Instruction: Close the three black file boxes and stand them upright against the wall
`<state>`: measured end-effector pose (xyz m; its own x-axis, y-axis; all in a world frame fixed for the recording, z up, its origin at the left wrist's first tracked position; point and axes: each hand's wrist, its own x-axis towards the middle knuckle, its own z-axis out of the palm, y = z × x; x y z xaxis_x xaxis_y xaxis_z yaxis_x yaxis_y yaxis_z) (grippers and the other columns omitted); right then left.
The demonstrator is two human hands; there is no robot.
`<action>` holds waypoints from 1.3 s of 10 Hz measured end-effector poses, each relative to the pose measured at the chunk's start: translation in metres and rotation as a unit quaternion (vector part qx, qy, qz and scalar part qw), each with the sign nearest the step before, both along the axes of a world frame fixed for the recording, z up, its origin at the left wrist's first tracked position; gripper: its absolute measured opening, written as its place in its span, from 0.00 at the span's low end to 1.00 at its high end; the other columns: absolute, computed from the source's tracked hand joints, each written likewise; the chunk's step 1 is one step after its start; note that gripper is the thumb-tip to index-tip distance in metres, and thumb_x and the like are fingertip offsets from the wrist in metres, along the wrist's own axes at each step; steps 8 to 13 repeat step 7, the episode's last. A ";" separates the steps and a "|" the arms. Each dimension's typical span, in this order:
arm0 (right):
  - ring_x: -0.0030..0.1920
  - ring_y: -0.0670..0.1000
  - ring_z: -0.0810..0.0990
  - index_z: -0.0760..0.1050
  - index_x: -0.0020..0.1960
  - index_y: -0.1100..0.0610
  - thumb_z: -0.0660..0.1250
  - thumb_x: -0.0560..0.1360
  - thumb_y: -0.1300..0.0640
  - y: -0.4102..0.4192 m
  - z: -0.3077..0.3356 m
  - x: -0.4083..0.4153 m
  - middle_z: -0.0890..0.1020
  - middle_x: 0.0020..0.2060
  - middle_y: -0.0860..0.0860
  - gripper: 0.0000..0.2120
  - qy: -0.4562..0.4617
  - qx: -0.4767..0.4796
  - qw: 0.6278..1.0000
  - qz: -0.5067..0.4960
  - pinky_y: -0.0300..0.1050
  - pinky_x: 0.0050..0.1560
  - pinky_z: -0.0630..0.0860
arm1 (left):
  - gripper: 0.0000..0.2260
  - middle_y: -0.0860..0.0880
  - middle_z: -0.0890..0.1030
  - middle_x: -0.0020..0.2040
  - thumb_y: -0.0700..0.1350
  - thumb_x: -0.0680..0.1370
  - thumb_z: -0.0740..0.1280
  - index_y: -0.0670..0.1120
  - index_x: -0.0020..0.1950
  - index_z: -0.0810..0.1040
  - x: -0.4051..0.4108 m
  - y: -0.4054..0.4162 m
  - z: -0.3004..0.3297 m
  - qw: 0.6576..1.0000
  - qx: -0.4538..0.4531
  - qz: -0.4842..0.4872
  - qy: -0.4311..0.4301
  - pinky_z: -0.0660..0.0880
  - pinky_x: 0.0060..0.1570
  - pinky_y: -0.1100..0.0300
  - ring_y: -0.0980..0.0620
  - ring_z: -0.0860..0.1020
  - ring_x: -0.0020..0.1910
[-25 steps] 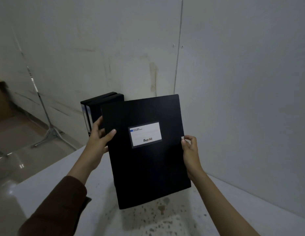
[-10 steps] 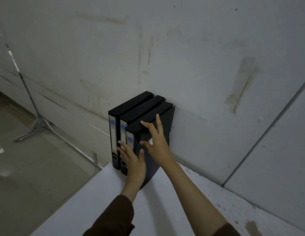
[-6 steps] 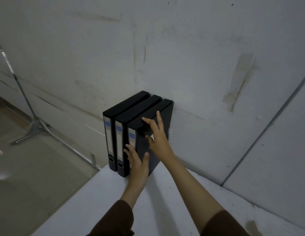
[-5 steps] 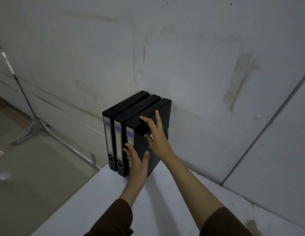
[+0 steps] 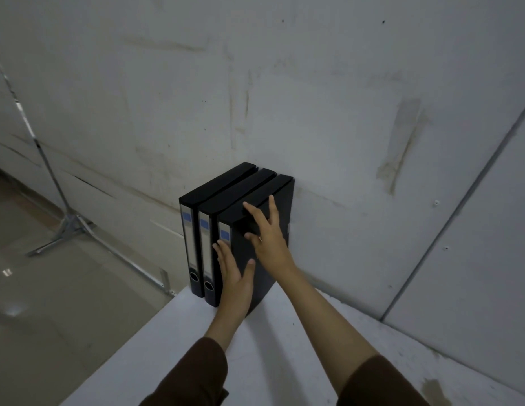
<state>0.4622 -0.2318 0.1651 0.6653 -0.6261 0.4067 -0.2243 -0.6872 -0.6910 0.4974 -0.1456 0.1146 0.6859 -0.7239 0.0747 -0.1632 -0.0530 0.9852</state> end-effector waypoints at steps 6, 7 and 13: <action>0.73 0.53 0.57 0.58 0.72 0.57 0.60 0.78 0.63 0.026 0.056 -0.108 0.56 0.74 0.59 0.24 0.035 0.047 0.998 -0.007 0.37 0.68 0.54 | 0.28 0.50 0.38 0.78 0.44 0.80 0.58 0.49 0.76 0.48 -0.074 0.019 0.079 0.999 0.010 -0.001 -0.040 0.52 0.73 0.51 0.48 0.46 0.77; 0.68 0.54 0.65 0.62 0.69 0.61 0.59 0.78 0.62 0.019 0.074 -0.160 0.64 0.69 0.60 0.20 0.025 0.019 0.998 -0.055 0.36 0.65 0.58 | 0.24 0.46 0.48 0.78 0.42 0.80 0.57 0.47 0.75 0.56 -0.110 0.009 0.106 0.996 0.005 -0.061 -0.061 0.55 0.72 0.53 0.47 0.53 0.76; 0.68 0.54 0.65 0.62 0.69 0.61 0.59 0.78 0.62 0.019 0.074 -0.160 0.64 0.69 0.60 0.20 0.025 0.019 0.998 -0.055 0.36 0.65 0.58 | 0.24 0.46 0.48 0.78 0.42 0.80 0.57 0.47 0.75 0.56 -0.110 0.009 0.106 0.996 0.005 -0.061 -0.061 0.55 0.72 0.53 0.47 0.53 0.76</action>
